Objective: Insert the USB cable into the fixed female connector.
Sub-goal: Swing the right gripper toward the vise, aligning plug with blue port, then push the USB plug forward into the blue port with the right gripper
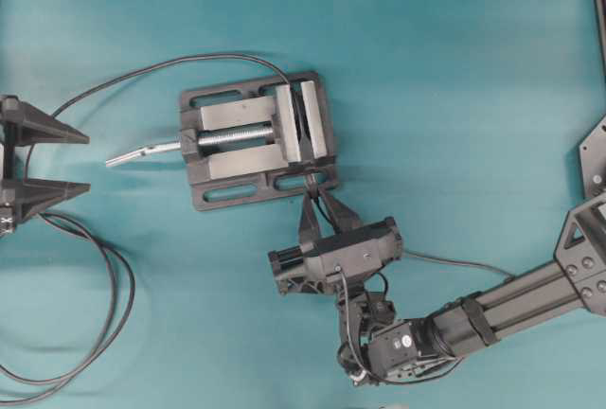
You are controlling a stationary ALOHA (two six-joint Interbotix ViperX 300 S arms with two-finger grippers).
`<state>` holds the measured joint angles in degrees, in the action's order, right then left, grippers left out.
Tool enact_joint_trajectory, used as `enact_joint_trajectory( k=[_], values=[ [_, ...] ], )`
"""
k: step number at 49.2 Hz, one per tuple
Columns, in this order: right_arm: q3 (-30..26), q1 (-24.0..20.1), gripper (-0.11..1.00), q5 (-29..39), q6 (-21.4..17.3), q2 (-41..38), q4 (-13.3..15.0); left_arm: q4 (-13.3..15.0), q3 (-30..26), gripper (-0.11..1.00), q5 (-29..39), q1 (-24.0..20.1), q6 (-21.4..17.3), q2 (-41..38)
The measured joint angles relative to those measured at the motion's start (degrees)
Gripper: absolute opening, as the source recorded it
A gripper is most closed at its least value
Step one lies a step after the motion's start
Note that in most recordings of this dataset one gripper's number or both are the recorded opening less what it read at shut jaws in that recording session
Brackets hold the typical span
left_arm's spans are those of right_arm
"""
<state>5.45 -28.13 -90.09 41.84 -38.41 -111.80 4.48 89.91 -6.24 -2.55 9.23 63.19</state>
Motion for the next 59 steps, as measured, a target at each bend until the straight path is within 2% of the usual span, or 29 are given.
enact_joint_trajectory(
  k=[59],
  values=[
    [-0.7,1.23,0.21,-1.49,-0.18,-0.09,0.0,0.0,0.0,1.0,0.0,0.0,0.0,0.09]
  ],
)
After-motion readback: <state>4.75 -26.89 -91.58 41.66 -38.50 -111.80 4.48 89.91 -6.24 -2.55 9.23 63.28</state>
